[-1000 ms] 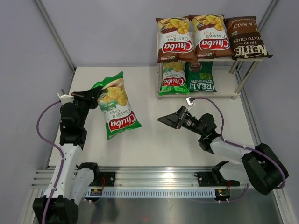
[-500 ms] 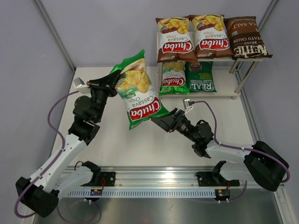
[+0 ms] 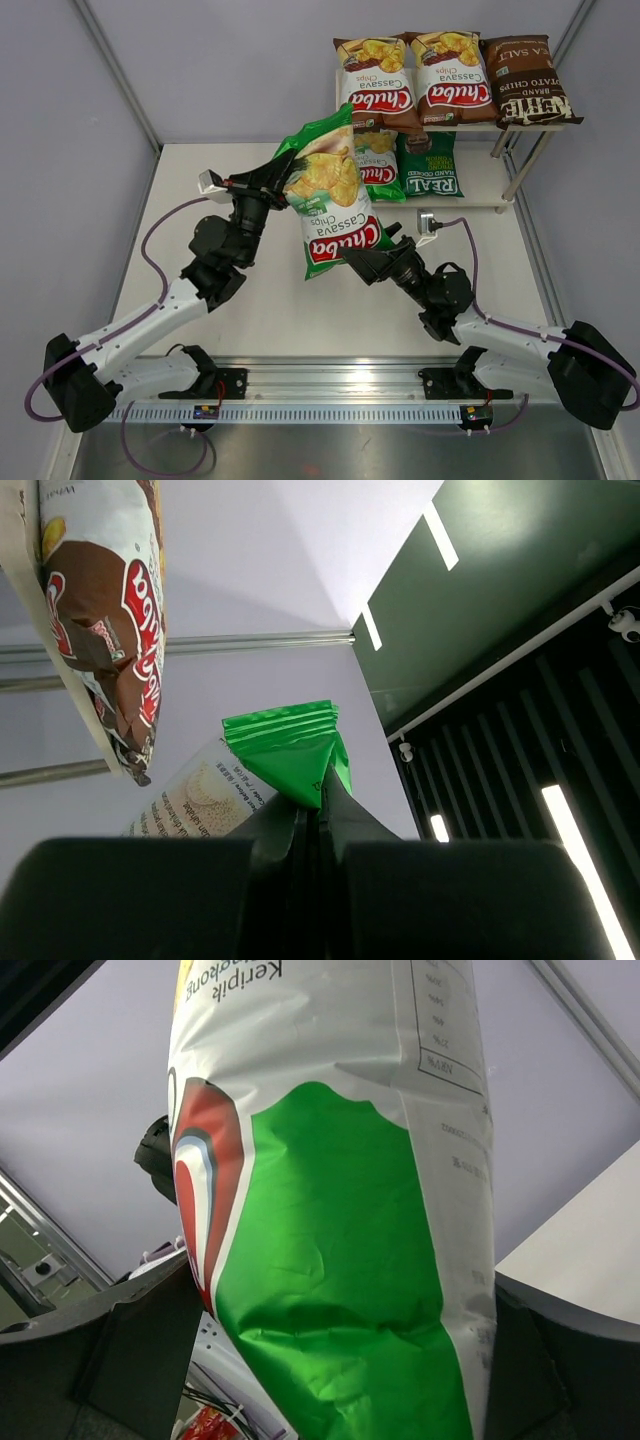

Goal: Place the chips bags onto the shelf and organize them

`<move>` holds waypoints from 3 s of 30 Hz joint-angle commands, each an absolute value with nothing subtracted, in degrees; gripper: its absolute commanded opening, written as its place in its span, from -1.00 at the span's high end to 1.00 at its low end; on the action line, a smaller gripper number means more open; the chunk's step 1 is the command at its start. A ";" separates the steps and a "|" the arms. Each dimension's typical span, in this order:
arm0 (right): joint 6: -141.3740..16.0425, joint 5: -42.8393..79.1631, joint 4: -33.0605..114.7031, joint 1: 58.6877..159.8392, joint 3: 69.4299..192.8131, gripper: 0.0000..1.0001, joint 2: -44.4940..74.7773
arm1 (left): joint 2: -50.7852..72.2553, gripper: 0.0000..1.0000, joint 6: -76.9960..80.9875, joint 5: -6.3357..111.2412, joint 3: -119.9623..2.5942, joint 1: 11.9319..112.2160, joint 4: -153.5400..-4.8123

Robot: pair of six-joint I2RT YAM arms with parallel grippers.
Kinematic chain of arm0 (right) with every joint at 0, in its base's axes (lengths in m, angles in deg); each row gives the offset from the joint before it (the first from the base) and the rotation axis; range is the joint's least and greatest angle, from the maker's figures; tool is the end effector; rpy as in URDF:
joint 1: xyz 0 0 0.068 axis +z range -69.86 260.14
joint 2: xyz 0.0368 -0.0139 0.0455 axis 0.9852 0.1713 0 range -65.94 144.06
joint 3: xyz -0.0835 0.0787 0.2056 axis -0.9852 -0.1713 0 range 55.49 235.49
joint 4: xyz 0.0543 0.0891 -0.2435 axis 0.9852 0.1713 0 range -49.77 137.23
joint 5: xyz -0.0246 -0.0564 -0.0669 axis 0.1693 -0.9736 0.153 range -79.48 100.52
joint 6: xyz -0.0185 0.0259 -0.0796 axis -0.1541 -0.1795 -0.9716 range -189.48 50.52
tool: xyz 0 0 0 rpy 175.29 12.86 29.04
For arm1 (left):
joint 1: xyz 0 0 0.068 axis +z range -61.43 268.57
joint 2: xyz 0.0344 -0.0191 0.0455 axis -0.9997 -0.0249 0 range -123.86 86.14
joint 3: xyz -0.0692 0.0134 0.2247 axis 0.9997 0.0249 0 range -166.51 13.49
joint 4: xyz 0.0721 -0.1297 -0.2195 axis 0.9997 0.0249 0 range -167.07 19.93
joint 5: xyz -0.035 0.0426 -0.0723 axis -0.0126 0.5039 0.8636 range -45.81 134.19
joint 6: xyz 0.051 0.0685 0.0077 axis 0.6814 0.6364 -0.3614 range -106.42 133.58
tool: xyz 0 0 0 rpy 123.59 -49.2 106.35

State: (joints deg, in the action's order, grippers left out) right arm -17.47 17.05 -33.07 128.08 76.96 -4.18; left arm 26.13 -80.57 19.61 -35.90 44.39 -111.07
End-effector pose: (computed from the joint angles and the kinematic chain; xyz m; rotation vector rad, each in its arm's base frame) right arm 0.1724 0.2039 0.2780 -0.0786 1.1341 1.6364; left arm 0.2327 -0.1823 0.3783 -0.9815 1.0406 -1.8255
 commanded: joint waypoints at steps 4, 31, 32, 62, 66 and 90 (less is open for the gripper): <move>-23.86 12.46 -43.27 128.56 77.46 -0.99 -8.36 | 25.41 1.00 -78.27 18.17 -36.18 40.41 -112.76; -31.69 10.34 -9.87 128.56 84.93 -0.24 -21.55 | 33.75 0.58 -55.07 22.32 -31.78 36.28 -97.29; -31.77 10.26 -9.87 128.48 84.93 -0.16 -21.73 | 34.37 0.50 -53.85 21.96 -31.08 36.28 -97.37; -17.63 -4.16 -9.52 119.08 67.80 0.29 -26.91 | 51.69 -0.98 -22.74 6.46 -45.75 36.98 -38.85; -17.54 -6.52 -6.01 116.97 67.88 0.30 -29.46 | 50.11 -0.98 -19.56 12.63 -46.46 36.98 -31.65; -2.52 10.16 -19.71 83.93 75.08 0.29 -9.09 | 64.96 -0.98 -10.24 18.52 -33.72 36.98 -32.42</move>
